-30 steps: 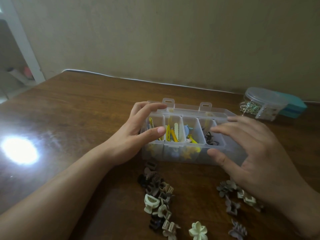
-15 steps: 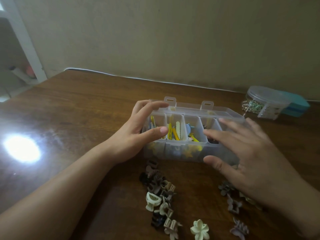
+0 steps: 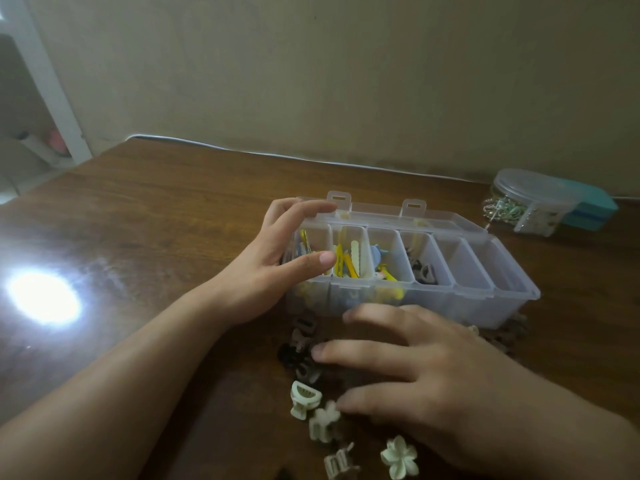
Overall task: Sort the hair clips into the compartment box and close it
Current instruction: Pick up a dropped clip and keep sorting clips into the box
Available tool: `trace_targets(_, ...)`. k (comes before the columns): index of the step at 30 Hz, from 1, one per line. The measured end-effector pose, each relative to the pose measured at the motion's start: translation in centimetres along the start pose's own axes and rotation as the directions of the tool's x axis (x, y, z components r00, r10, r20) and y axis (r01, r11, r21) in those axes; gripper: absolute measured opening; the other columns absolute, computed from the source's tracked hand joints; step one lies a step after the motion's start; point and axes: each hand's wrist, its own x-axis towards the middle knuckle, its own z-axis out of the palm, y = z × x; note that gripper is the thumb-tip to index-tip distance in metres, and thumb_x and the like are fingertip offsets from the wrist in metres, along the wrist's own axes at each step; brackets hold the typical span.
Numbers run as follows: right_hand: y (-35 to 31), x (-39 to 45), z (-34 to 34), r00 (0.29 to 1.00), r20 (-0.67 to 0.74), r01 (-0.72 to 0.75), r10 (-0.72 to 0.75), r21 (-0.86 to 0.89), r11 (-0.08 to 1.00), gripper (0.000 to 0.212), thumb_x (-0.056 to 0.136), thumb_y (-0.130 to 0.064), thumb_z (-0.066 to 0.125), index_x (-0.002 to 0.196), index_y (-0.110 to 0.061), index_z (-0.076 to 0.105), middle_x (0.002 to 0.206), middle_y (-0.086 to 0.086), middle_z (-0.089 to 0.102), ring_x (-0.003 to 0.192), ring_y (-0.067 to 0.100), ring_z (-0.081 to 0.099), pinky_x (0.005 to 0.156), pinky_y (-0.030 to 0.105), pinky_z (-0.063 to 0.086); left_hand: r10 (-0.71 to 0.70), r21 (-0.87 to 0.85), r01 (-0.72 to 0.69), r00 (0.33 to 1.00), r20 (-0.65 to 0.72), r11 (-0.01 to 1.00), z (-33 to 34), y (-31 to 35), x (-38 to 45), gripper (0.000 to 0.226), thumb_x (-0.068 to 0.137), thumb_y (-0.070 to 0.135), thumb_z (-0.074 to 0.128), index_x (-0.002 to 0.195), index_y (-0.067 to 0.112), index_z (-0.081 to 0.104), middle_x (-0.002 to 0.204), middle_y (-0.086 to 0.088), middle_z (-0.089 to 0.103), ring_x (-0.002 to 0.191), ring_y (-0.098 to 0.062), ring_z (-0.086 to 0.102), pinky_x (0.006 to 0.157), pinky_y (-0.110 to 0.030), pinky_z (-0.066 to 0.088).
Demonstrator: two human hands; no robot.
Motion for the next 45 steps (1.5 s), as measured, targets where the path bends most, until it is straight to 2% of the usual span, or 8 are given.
trace_targets(8,0.4,-0.4,0.1,0.999,0.035,-0.039,0.033,0.175,0.984,0.020,0.092,-0.014,0.061,0.108,-0.026,0.064,0.112,-0.007,0.059,0.109,0.011,0.053,0.075,0.031,0.054,-0.007,-0.005,0.007,1.000,-0.001,1.000,0.0,0.2,-0.1,0.070,0.074,0.068,0.053,0.139,0.046,0.043,0.141,0.016,0.033,0.139,-0.003,0.032,0.114,-0.041,0.035)
trace_targets(12,0.4,-0.5,-0.4,0.982,-0.132,-0.095,0.132,0.256,0.962,0.015,0.089,-0.008,0.066,0.102,-0.014,0.070,0.104,0.001,0.061,0.098,0.012,0.058,0.075,0.029,0.053,-0.008,0.001,0.008,1.000,-0.003,1.000,0.0,0.1,-0.2,0.070,0.074,0.068,0.052,0.139,0.046,0.043,0.141,0.016,0.033,0.139,-0.002,0.032,0.114,-0.038,0.035)
trace_targets(22,1.8,-1.5,-2.5,0.688,-0.536,-0.367,0.489,0.324,0.872,0.016,0.083,-0.009,0.068,0.097,-0.017,0.067,0.096,-0.011,0.065,0.090,0.000,0.061,0.077,0.013,0.048,-0.021,-0.015,0.021,1.000,0.008,1.000,-0.1,0.4,-0.2,0.069,0.072,0.070,0.052,0.138,0.049,0.042,0.140,0.019,0.033,0.137,-0.003,0.034,0.113,-0.047,0.038)
trace_targets(28,1.2,-1.8,-3.2,0.913,-0.159,-0.338,0.375,0.218,0.915,0.022,0.088,-0.037,0.059,0.105,-0.028,0.069,0.099,-0.020,0.067,0.089,-0.006,0.063,0.071,0.019,0.053,-0.022,-0.018,0.022,1.000,0.010,1.000,-0.1,0.3,-0.2,0.070,0.073,0.069,0.052,0.138,0.047,0.043,0.141,0.018,0.033,0.139,-0.007,0.033,0.114,-0.049,0.037)
trace_targets(32,1.4,-1.7,-2.0,0.933,0.075,-0.356,0.353,0.038,0.934,0.031,0.087,-0.046,0.046,0.112,-0.037,0.062,0.106,-0.021,0.064,0.090,0.000,0.063,0.067,0.025,0.058,-0.013,-0.010,0.013,1.000,-0.001,1.000,0.0,0.2,-0.1,0.070,0.074,0.068,0.052,0.139,0.045,0.043,0.141,0.015,0.034,0.139,-0.004,0.032,0.115,-0.048,0.035)
trace_targets(36,1.7,-1.8,-1.2,0.934,0.100,-0.354,0.343,0.139,0.925,0.020,0.086,-0.032,0.055,0.104,-0.037,0.061,0.106,-0.020,0.059,0.093,0.001,0.059,0.069,0.027,0.058,-0.010,-0.012,0.010,1.000,-0.003,1.000,0.0,0.2,-0.1,0.069,0.074,0.068,0.052,0.139,0.045,0.043,0.141,0.015,0.034,0.139,-0.005,0.033,0.113,-0.049,0.038)
trace_targets(40,1.3,-1.7,-2.1,0.938,-0.092,-0.294,0.335,0.307,0.905,0.017,0.088,-0.025,0.058,0.102,-0.025,0.069,0.113,-0.013,0.061,0.106,0.001,0.059,0.083,0.018,0.051,-0.010,-0.022,0.010,1.000,0.000,1.000,0.0,0.1,0.0,0.069,0.074,0.068,0.053,0.139,0.047,0.043,0.141,0.016,0.033,0.138,-0.004,0.033,0.113,-0.049,0.039)
trace_targets(45,2.5,-1.7,-2.9,0.747,-0.461,-0.445,0.478,0.187,0.876,0.012,0.079,-0.016,0.072,0.089,-0.011,0.071,0.104,0.001,0.064,0.101,0.008,0.060,0.089,0.014,0.045,0.004,-0.023,-0.004,1.000,-0.009,1.000,0.0,0.1,0.0,0.069,0.074,0.068,0.052,0.139,0.046,0.043,0.140,0.015,0.034,0.138,-0.004,0.034,0.113,-0.044,0.039)
